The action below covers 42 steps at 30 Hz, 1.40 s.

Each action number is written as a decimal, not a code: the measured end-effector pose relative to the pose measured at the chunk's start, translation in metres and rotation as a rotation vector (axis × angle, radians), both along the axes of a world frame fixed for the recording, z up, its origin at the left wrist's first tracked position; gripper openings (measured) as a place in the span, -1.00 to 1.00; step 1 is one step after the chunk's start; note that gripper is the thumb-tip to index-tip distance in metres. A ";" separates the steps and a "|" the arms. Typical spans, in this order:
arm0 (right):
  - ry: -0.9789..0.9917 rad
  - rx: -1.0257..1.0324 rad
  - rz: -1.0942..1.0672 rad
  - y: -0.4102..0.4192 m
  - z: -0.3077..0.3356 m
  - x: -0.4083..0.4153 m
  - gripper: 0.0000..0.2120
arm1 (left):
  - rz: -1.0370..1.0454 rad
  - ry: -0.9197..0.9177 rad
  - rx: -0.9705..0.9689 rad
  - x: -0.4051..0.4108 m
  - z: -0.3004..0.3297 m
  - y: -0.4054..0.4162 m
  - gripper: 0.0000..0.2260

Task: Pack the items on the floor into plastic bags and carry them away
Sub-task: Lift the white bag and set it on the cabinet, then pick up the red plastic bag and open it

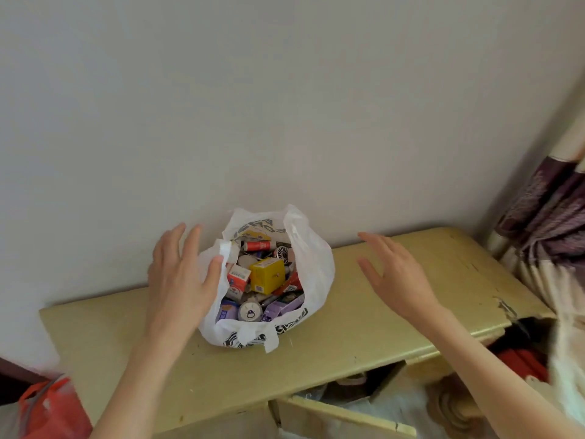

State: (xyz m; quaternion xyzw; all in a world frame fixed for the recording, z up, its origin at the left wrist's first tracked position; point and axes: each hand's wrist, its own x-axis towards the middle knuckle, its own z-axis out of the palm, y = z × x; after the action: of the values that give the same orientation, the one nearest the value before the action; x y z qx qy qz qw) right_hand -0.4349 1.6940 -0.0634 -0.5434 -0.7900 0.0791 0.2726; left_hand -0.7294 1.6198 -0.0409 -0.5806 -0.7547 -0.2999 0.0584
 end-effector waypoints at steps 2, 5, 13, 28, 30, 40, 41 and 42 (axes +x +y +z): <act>-0.061 0.025 -0.058 -0.028 -0.004 0.017 -0.52 | -0.172 0.035 0.029 0.023 -0.007 -0.005 -0.51; -0.144 -0.015 -0.172 -0.080 -0.024 0.040 -0.43 | -0.427 0.086 -0.070 0.063 -0.042 -0.024 -0.45; -0.142 -0.253 -0.542 -0.282 -0.095 0.086 -0.34 | -0.892 0.195 -0.371 0.133 -0.127 -0.131 -0.41; 0.123 -0.344 -1.219 -0.636 -0.142 0.215 -0.36 | -1.469 0.280 -0.542 0.339 -0.156 -0.350 -0.32; 0.139 -0.397 -1.276 -0.682 -0.144 0.238 -0.33 | -1.512 0.292 -0.530 0.384 -0.161 -0.381 -0.32; 0.158 -0.478 -1.513 -0.841 -0.140 0.331 -0.20 | -1.741 0.272 -0.605 0.545 -0.179 -0.533 -0.37; 0.172 -0.483 -1.532 -0.849 -0.142 0.337 -0.20 | -1.775 0.308 -0.610 0.554 -0.182 -0.538 -0.39; 0.191 -0.486 -1.555 -0.856 -0.144 0.342 -0.20 | -1.800 0.343 -0.620 0.564 -0.186 -0.542 -0.41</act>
State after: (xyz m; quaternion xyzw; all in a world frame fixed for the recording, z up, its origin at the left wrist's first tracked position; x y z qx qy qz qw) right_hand -0.0926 0.8378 -0.2077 -0.9707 -0.1216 0.0823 0.1904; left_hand -0.1657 1.0779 -0.2266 -0.9669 -0.0544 0.0689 -0.2396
